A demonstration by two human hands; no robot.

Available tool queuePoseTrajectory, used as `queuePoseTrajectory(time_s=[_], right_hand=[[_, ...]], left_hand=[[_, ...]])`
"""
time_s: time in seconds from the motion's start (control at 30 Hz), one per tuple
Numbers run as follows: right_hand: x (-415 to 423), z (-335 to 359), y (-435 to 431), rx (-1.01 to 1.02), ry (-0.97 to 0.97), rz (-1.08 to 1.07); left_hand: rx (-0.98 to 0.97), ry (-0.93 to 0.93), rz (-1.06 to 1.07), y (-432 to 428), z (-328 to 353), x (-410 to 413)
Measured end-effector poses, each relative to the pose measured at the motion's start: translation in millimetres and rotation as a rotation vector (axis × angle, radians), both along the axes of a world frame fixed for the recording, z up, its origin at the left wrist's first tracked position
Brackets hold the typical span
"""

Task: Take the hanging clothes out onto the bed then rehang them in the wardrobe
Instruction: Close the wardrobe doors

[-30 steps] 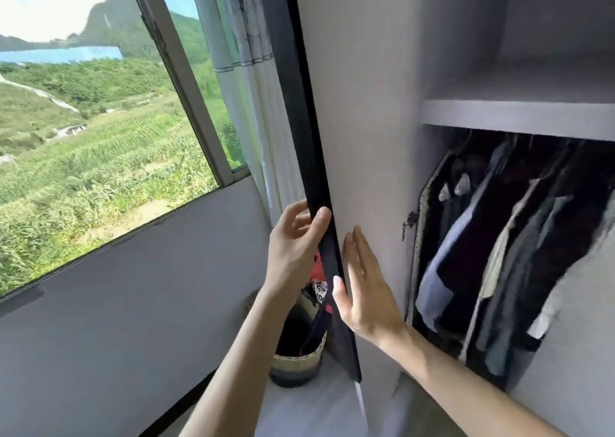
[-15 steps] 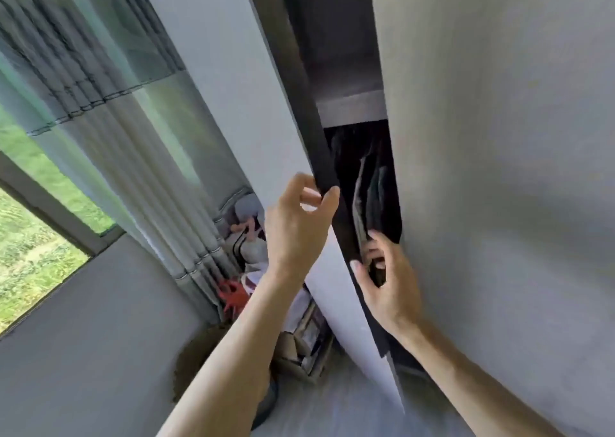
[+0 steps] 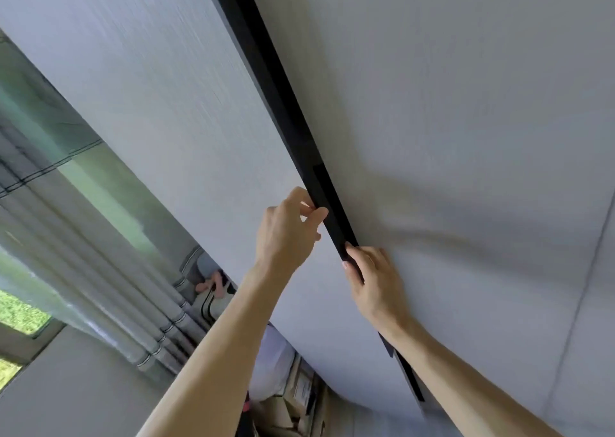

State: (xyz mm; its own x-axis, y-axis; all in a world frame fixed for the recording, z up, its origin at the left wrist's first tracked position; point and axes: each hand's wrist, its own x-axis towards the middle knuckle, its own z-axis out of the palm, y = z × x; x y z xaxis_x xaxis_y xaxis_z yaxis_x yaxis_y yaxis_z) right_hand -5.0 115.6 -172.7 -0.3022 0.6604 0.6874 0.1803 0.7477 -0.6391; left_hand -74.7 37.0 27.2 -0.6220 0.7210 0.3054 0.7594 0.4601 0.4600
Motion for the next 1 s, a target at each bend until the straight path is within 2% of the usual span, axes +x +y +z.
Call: queuePoseTrajectory(time_s=[0.13, 0.27, 0.4, 0.53, 0.63, 0.7, 0.83, 1.0], right_hand=[[-8, 4, 11, 0.06, -0.033, -0.156], [-7, 14, 26, 0.125, -0.071, -0.319], [-2, 28, 42, 0.106, -0.188, -0.477], [3, 30, 47, 0.2, -0.285, -0.531], [15, 41, 49, 0.287, -0.283, -0.536], [25, 63, 57, 0.362, -0.261, -0.512], [43, 147, 88, 0.564, -0.186, -0.42], [47, 266, 113, 0.789, -0.085, -0.377]], left_hand=[[-0.026, 0.126, 0.002, 19, -8, -9], [-0.022, 0.158, -0.059, 36, -11, -25], [-0.015, 0.149, -0.122, 51, -11, -40], [-0.015, 0.177, -0.181, 54, -13, -52], [0.008, 0.243, -0.201, 45, -13, -56], [0.108, 0.327, -0.196, 38, -7, -60], [0.44, 0.528, -0.136, 37, 33, -72], [0.589, 0.539, -0.074, 47, 99, -79]])
